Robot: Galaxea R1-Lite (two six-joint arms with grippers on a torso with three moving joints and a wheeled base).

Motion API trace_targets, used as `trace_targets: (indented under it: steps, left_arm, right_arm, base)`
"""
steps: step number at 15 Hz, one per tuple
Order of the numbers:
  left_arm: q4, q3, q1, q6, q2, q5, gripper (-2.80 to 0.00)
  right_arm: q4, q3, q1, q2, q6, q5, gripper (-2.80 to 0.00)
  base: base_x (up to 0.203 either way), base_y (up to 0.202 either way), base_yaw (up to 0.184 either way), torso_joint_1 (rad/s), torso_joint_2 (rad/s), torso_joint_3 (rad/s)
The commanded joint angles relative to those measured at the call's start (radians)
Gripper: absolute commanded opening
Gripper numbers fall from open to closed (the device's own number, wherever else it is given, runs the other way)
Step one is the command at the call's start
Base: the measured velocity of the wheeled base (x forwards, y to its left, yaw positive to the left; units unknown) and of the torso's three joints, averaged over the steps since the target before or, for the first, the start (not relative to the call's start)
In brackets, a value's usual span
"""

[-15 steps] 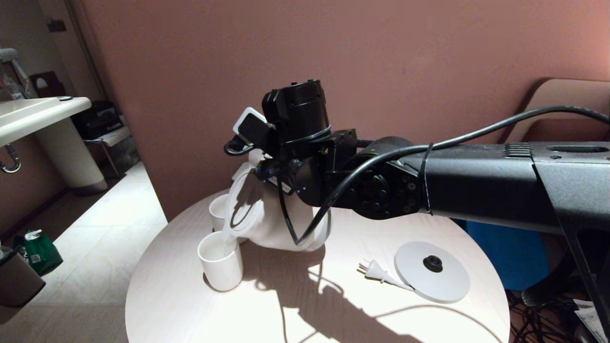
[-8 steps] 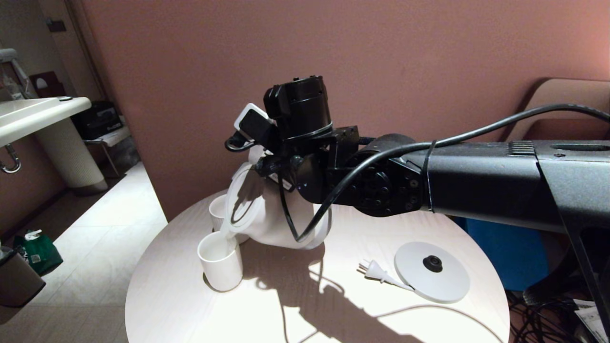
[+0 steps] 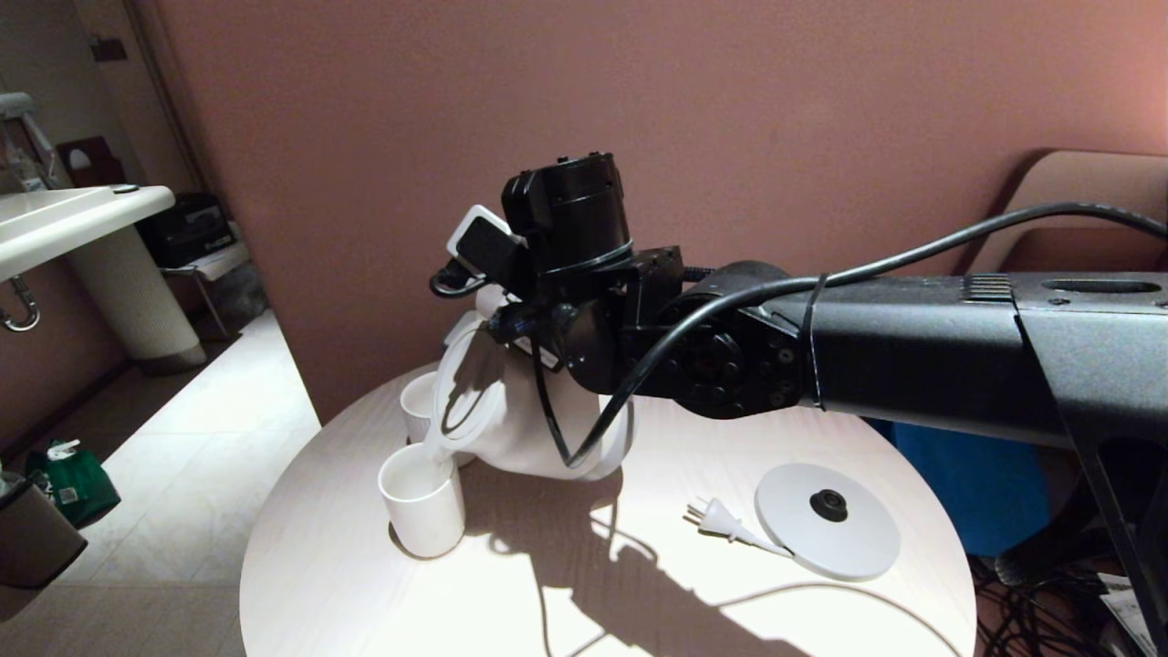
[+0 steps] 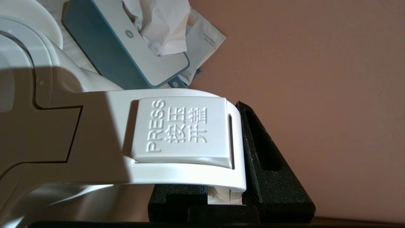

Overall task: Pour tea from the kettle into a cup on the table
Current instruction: Pour water into the cup

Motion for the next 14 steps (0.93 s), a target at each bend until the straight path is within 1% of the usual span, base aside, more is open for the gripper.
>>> trace_targets:
  steps: [1, 14]
  left_arm:
    - [0.0, 0.0, 0.0, 0.0, 0.001, 0.0, -2.8]
    - [0.0, 0.0, 0.0, -0.001, 0.001, 0.0, -2.8]
  right_arm:
    - [0.0, 0.0, 0.0, 0.001, -0.005, -0.005, -2.8]
    - [-0.001, 0.0, 0.002, 0.008, -0.019, -0.006, -2.8]
  base:
    - [0.0, 0.0, 0.0, 0.0, 0.0, 0.0]
    - [0.0, 0.0, 0.0, 0.0, 0.0, 0.0]
